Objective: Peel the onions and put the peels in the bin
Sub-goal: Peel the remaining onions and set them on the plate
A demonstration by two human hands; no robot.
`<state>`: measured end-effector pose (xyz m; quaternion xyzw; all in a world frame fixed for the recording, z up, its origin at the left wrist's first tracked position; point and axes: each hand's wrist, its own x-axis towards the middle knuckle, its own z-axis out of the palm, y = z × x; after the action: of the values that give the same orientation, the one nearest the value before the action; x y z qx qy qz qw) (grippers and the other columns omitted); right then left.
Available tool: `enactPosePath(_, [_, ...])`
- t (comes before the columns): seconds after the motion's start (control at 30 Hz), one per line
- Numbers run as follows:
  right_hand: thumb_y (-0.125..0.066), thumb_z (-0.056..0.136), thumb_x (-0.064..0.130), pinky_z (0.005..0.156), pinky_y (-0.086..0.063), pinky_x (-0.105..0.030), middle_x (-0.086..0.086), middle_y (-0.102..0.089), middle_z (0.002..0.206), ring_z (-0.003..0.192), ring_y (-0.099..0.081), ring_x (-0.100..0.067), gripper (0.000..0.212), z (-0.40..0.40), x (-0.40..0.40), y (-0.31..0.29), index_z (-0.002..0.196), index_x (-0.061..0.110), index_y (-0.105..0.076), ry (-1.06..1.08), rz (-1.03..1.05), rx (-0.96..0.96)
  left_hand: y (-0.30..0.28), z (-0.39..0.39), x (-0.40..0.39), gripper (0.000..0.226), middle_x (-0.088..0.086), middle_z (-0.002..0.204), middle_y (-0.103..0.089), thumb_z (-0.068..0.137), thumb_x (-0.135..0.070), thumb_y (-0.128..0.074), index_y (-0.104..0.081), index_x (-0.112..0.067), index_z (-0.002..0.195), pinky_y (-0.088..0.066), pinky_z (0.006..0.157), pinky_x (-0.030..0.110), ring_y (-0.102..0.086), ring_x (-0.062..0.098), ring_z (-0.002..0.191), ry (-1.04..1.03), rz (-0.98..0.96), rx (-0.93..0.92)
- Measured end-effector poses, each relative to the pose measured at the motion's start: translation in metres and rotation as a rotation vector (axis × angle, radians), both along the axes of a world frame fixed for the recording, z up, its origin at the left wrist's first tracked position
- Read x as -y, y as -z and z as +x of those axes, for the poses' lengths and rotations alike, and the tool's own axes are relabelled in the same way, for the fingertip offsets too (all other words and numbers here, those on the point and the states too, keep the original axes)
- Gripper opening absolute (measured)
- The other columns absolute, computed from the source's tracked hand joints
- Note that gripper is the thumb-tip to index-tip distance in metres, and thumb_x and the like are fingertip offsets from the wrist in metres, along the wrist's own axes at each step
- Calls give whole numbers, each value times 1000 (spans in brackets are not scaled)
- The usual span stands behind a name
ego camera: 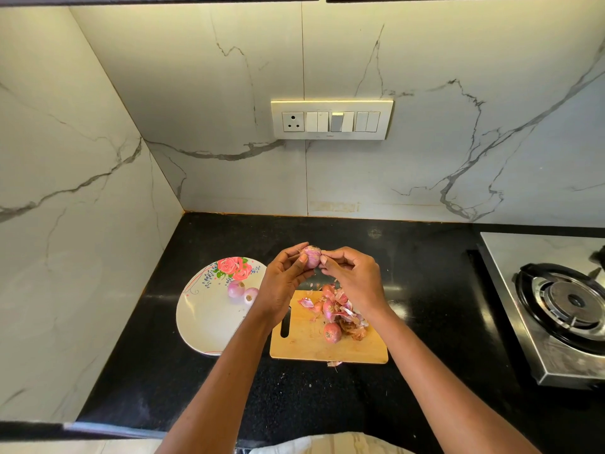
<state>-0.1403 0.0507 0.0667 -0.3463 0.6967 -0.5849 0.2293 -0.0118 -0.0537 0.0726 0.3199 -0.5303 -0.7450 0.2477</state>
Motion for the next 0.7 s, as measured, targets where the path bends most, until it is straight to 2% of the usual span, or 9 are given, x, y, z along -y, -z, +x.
enactPosePath(0.27, [-75, 91, 15, 81, -63, -38, 4, -76, 93, 84, -75, -9, 14, 3, 0, 2, 104, 13, -77, 67, 28, -17, 1, 0, -2, 34, 9, 127, -69, 97, -20, -58, -61, -15, 131, -54, 102, 35, -68, 24, 117, 13, 34, -7])
enactPosePath(0.43, [-72, 94, 19, 85, -63, -37, 3, -76, 102, 90, -75, -10, 19, 1, -1, -1, 111, 13, -75, 14, 12, 54, 3, 0, -1, 31, 10, 128, -68, 100, -17, -56, -61, -15, 131, -54, 103, 36, -67, 25, 118, -2, 34, -4])
enactPosePath(0.6, [-79, 88, 20, 84, -56, -16, 10, -75, 103, 96, -70, 1, 26, 4, -1, -5, 113, 16, -72, 54, -11, -78, 2, -2, -2, 28, 9, 127, -69, 100, -16, -58, -61, -18, 128, -51, 107, 40, -67, 23, 118, -21, 6, 9])
enactPosePath(0.7, [-80, 87, 16, 78, -54, -10, 11, -75, 96, 90, -71, 4, 24, 6, 0, -4, 109, 15, -69, 94, -13, -108, 3, -2, -3, 29, 9, 127, -69, 99, -16, -58, -61, -17, 128, -50, 109, 42, -67, 23, 119, -17, 4, 5])
